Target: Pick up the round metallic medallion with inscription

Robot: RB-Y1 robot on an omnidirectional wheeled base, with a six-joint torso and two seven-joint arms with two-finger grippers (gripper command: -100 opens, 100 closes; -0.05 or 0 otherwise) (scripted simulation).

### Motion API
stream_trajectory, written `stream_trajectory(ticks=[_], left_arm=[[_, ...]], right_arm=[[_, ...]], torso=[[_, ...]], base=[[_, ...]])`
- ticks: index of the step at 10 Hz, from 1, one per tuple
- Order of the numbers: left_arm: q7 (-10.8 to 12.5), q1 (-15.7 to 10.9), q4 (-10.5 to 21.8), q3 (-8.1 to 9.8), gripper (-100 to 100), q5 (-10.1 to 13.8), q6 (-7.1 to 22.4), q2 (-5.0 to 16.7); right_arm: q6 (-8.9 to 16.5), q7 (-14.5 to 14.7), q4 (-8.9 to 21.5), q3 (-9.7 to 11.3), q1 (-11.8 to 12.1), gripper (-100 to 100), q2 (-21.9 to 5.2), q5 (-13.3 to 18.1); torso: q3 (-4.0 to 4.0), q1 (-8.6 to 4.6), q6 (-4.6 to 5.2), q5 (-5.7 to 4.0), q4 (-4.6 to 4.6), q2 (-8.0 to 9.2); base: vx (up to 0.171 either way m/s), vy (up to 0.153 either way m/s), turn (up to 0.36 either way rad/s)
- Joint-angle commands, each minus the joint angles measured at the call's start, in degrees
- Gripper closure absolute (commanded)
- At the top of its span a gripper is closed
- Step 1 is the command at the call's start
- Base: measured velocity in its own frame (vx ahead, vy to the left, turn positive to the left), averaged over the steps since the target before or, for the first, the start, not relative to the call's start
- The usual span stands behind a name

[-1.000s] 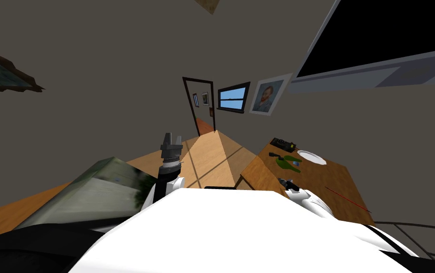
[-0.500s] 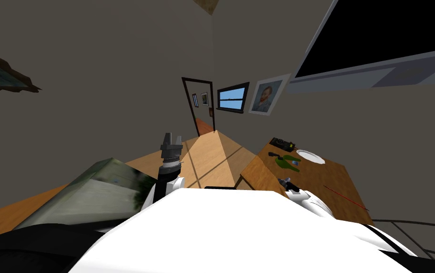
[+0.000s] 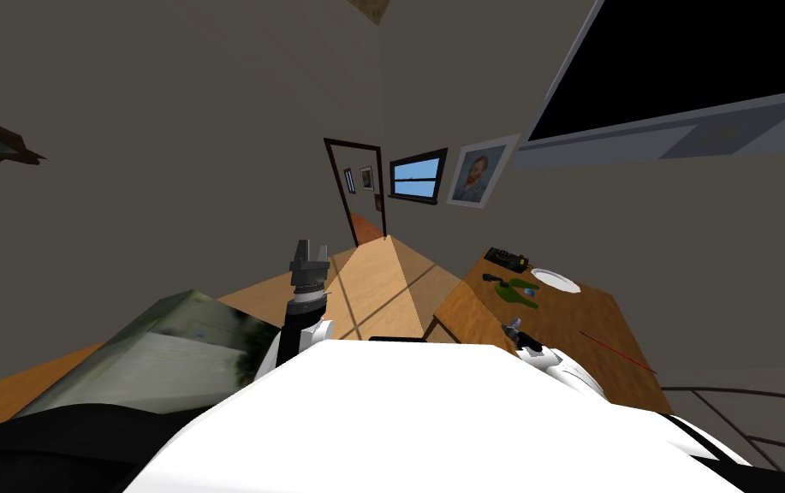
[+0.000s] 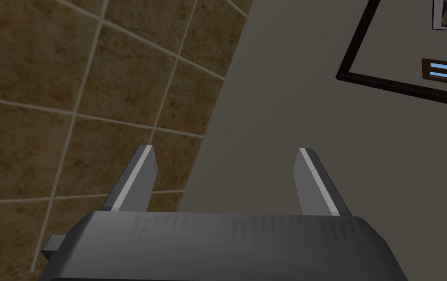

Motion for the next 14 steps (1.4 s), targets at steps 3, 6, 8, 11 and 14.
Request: stream_trajectory(ticks=[3, 6, 8, 11, 14], left_arm=[[0.0, 0.0, 0.0, 0.00, 0, 0.0, 0.0, 0.0], [0.0, 0.0, 0.0, 0.00, 0, 0.0, 0.0, 0.0], [0.0, 0.0, 0.0, 0.00, 0, 0.0, 0.0, 0.0], [0.0, 0.0, 0.0, 0.01, 0, 0.0, 0.0, 0.0], [0.0, 0.0, 0.0, 0.01, 0, 0.0, 0.0, 0.0]], right_arm=[[0.0, 0.0, 0.0, 0.0, 0.0, -100, 0.0, 0.0], [0.9, 0.6, -1.1, -1.6, -0.4, -100, 1.6, 2.0], [2.7, 1.8, -3.4, -4.8, -1.2, -100, 4.8, 5.9], [4.5, 2.9, -5.6, -8.0, -1.9, -100, 8.0, 9.9], [6.4, 4.1, -7.8, -11.1, -2.7, -100, 11.2, 13.8]], torso=[[-0.02, 0.06, 0.01, 0.01, -0.01, -0.04], [-0.03, 0.06, 0.01, 0.01, -0.01, -0.04], [0.00, 0.02, 0.00, -0.01, 0.00, -0.01], [0.03, -0.17, 0.04, -0.04, 0.01, 0.05], [-0.03, -0.41, 0.01, -0.10, -0.01, -0.06]], base=[[0.001, 0.002, -0.005], [0.000, 0.000, -0.003], [-0.027, -0.028, -0.016], [-0.021, -0.074, -0.108], [0.004, -0.117, -0.041]])
